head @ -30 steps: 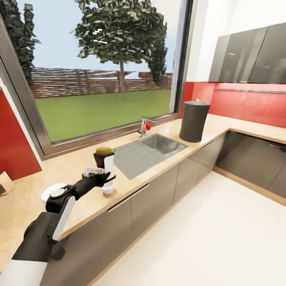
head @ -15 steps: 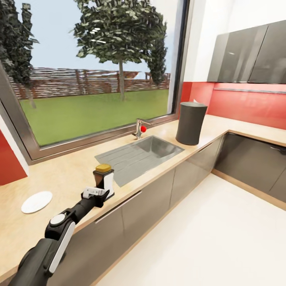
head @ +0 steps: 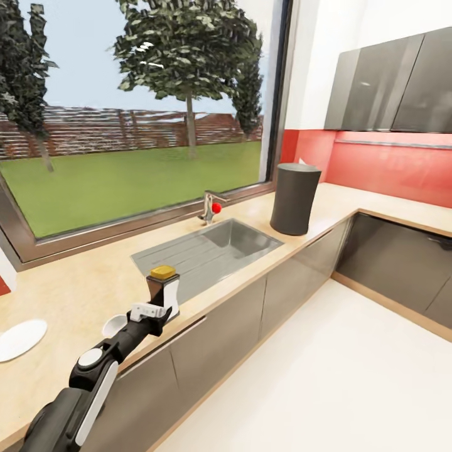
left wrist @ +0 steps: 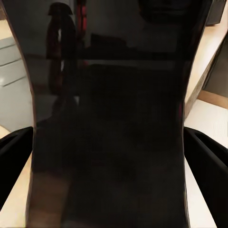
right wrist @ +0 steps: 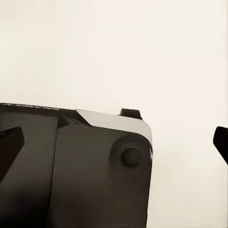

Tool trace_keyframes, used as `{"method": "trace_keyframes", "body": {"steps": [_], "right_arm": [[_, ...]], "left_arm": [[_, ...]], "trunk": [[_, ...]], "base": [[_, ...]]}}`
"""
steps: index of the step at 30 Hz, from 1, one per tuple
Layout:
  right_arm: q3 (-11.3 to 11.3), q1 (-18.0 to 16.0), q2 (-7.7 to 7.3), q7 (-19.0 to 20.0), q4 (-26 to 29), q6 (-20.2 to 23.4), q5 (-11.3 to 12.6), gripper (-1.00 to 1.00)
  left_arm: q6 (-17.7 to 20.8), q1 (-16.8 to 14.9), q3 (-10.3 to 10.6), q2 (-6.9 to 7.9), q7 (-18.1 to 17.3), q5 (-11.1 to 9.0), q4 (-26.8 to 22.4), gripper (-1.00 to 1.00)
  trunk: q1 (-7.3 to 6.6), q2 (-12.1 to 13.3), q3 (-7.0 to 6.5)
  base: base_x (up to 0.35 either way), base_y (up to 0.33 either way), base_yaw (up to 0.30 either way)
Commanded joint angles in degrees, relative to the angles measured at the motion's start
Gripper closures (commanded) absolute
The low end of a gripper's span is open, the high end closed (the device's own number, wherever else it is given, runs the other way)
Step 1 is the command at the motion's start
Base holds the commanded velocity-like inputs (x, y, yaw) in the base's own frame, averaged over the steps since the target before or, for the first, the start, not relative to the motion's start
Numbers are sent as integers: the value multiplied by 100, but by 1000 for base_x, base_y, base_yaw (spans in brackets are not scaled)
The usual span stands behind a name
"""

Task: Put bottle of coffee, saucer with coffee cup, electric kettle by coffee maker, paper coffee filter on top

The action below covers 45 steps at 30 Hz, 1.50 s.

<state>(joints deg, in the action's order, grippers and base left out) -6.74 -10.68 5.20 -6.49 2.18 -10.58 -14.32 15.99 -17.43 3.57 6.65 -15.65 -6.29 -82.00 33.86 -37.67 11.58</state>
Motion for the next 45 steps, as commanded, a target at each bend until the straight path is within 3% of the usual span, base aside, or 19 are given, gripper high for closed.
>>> {"method": "trace_keyframes", "body": {"steps": [1, 32, 45], "right_arm": [[-47, -5, 2, -19, -7, -15, -61, -100], [-47, -5, -36, -20, -15, -40, -71, -100], [-51, -5, -46, -28, -7, -41, -53, -100]], "left_arm": [[34, -1, 3, 3, 1, -66, -9, 100], [18, 91, -4, 3, 1, -57, -9, 100], [18, 91, -6, 3, 10, -56, -9, 100]], "trunk": [[4, -8, 9], [4, -8, 9], [4, -8, 9]], "base": [[220, -218, 0], [246, -194, 0], [94, -261, 0]]}}
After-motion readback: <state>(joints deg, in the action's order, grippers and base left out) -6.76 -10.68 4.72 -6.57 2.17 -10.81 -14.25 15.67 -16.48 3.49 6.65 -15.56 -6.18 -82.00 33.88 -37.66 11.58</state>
